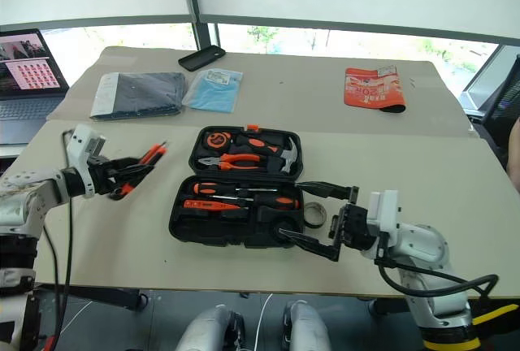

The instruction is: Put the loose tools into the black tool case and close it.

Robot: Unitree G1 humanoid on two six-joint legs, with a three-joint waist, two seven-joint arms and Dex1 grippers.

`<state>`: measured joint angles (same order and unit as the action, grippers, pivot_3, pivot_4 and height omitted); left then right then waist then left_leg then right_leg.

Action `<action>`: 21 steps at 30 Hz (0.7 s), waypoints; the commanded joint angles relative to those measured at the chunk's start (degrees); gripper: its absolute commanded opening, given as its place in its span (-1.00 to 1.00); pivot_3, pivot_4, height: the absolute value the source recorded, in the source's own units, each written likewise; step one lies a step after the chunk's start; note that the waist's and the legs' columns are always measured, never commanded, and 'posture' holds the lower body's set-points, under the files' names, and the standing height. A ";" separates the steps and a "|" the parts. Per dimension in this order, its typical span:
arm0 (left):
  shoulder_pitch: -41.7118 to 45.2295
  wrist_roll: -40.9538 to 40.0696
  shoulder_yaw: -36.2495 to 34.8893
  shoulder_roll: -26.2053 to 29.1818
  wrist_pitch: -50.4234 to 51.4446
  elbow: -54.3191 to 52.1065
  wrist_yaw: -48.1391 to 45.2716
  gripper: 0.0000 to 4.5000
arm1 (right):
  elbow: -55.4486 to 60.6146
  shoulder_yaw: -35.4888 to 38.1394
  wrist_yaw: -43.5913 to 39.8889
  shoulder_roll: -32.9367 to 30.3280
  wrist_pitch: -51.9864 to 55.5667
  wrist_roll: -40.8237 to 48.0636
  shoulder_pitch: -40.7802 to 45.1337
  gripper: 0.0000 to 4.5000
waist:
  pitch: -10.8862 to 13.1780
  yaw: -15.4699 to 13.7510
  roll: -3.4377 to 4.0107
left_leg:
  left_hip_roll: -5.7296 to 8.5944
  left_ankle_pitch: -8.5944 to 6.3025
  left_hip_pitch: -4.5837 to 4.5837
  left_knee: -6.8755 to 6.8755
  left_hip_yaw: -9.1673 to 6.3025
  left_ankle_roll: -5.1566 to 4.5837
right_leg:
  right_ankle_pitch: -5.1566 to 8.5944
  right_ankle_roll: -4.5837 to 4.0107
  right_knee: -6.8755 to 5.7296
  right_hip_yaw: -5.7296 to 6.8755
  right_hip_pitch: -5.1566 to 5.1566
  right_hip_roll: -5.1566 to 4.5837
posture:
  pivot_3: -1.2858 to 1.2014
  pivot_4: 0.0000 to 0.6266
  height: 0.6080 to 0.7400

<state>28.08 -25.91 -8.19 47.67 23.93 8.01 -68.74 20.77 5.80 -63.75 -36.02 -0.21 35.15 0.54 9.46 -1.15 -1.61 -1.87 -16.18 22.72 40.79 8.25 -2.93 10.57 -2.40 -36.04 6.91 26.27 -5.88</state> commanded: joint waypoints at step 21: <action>5.88 20.14 30.19 -3.88 -8.19 -12.50 -8.31 -0.34 | 5.18 7.37 0.84 -3.45 1.43 1.51 -6.93 1.00 | -0.02 -0.30 0.08 | -0.04 -0.14 -0.23 0.05 0.02 -0.48 | 0.25 0.44 -0.09 -0.22 -0.15 0.67 | 0.03 -0.52 1.00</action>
<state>33.51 -6.08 21.69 44.50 15.62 -3.87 -77.15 23.78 12.17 -63.48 -39.73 1.39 36.18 -6.26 9.44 -1.45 -1.53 -1.91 -16.39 22.49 40.86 8.27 -3.54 10.80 -1.94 -36.14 6.67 26.12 -5.23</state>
